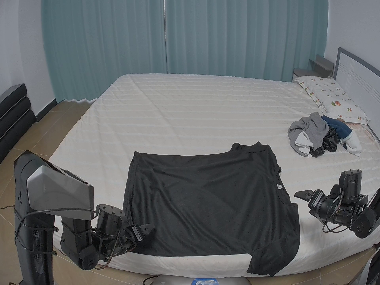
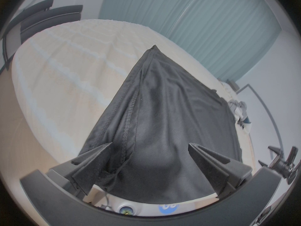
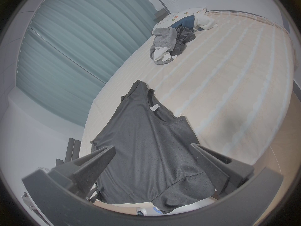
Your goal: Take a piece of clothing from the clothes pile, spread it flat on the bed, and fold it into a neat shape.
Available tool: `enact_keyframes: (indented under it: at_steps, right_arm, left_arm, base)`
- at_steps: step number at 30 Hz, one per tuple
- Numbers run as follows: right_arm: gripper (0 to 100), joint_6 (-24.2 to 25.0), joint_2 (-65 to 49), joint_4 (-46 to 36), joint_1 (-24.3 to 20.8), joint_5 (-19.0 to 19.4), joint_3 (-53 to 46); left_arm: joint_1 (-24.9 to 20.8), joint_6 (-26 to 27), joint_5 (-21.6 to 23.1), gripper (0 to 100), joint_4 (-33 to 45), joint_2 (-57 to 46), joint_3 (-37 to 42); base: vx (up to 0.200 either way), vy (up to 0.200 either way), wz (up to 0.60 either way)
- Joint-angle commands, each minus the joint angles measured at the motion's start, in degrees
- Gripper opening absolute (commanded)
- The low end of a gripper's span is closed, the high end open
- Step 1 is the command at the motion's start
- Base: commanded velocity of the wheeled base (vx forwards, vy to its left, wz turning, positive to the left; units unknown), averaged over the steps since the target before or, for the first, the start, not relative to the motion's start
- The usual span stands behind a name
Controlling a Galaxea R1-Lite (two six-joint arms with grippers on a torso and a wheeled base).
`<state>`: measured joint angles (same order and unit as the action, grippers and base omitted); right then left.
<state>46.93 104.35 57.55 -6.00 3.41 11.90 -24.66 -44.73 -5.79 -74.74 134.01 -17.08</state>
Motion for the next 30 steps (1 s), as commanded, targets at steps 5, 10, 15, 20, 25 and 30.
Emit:
enact_keyframes:
  at_steps: [5, 10, 15, 20, 25, 30]
  right_arm:
    - [100, 0.00, -0.03, 0.02, 0.02, -0.07, -0.03]
    - [100, -0.09, -0.82, 0.02, 0.02, -0.07, -0.12]
    - [100, -0.09, -0.90, -0.07, 0.02, -0.07, -0.12]
    - [100, -0.09, -1.08, -0.07, 0.11, -0.07, -0.12]
    - [100, -0.09, -0.99, -0.07, 0.02, -0.07, -0.12]
    - [100, -0.09, -0.99, -0.07, 0.02, -0.07, -0.12]
  left_arm:
    - [3.13, 4.56, -0.71, 100, 0.65, 0.81, 4.86]
    - [6.29, 8.25, -3.35, 100, 0.21, 1.08, 4.77]
    - [7.17, 7.99, -3.35, 100, 0.03, -0.15, 4.25]
    - [7.61, 8.60, -3.35, 100, 0.47, -1.21, 5.21]
    - [9.63, 11.42, -3.35, 100, 1.00, -0.33, 5.48]
    - [11.48, 13.00, -3.44, 100, 1.44, -0.59, 5.74]
  base:
    - [0.000, 0.000, 0.00]
    - [0.000, 0.000, 0.00]
    - [0.000, 0.000, 0.00]
    - [0.000, 0.000, 0.00]
    - [0.000, 0.000, 0.00]
    - [0.000, 0.000, 0.00]
